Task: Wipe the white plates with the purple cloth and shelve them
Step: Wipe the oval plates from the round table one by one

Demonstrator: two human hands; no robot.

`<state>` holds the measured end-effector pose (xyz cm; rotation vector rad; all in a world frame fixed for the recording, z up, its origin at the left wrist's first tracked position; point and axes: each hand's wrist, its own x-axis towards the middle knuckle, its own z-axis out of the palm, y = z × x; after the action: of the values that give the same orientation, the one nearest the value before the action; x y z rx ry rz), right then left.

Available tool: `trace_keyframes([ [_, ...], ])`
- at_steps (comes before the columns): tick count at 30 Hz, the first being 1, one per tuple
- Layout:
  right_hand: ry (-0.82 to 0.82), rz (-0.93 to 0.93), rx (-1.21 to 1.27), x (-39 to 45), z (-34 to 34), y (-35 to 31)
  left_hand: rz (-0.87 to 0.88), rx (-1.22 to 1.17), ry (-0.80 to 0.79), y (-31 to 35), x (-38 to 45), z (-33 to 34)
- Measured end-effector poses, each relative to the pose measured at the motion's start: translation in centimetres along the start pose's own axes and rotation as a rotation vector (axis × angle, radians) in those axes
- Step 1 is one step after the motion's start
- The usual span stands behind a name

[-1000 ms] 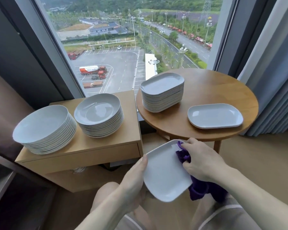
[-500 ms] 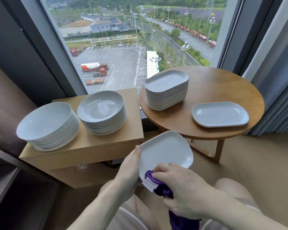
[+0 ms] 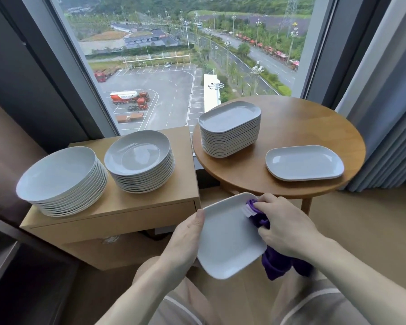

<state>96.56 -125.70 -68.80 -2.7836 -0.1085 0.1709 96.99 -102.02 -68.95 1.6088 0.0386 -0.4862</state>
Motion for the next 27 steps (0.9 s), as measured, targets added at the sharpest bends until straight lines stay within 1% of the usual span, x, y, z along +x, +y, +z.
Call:
trace_keyframes([
  [3,0.041,-0.053,0.003,-0.3,0.2,-0.7,-0.022,-0.051,-0.049,-0.5,-0.3,1.0],
  [6,0.027,-0.168,0.056,-1.1,0.9,-2.4,-0.044,-0.054,-0.059,-0.4,-0.2,1.0],
  [9,-0.029,-0.326,0.116,-2.3,2.1,-4.5,-0.066,-0.072,-0.005,-1.1,0.0,1.0],
  [11,-0.089,-0.413,0.109,-3.2,2.6,-5.9,-0.084,-0.064,0.081,-1.6,0.2,1.1],
  [15,-0.184,-0.479,0.091,-3.8,2.4,-6.9,-0.12,-0.056,0.176,-1.7,1.0,0.3],
  [18,-0.217,-0.458,0.024,-3.1,2.2,-6.0,-0.069,-0.026,0.234,-0.9,1.3,-0.7],
  [20,-0.228,-0.409,0.033,-2.6,1.9,-5.1,-0.03,-0.017,0.259,-0.7,1.6,-1.0],
  [24,-0.227,-0.234,0.076,-1.3,1.0,-2.3,0.004,0.003,0.252,-0.5,1.6,-1.3],
  [27,-0.179,-0.111,0.105,-0.2,0.6,0.3,0.027,-0.005,0.234,-0.2,1.5,-1.4],
])
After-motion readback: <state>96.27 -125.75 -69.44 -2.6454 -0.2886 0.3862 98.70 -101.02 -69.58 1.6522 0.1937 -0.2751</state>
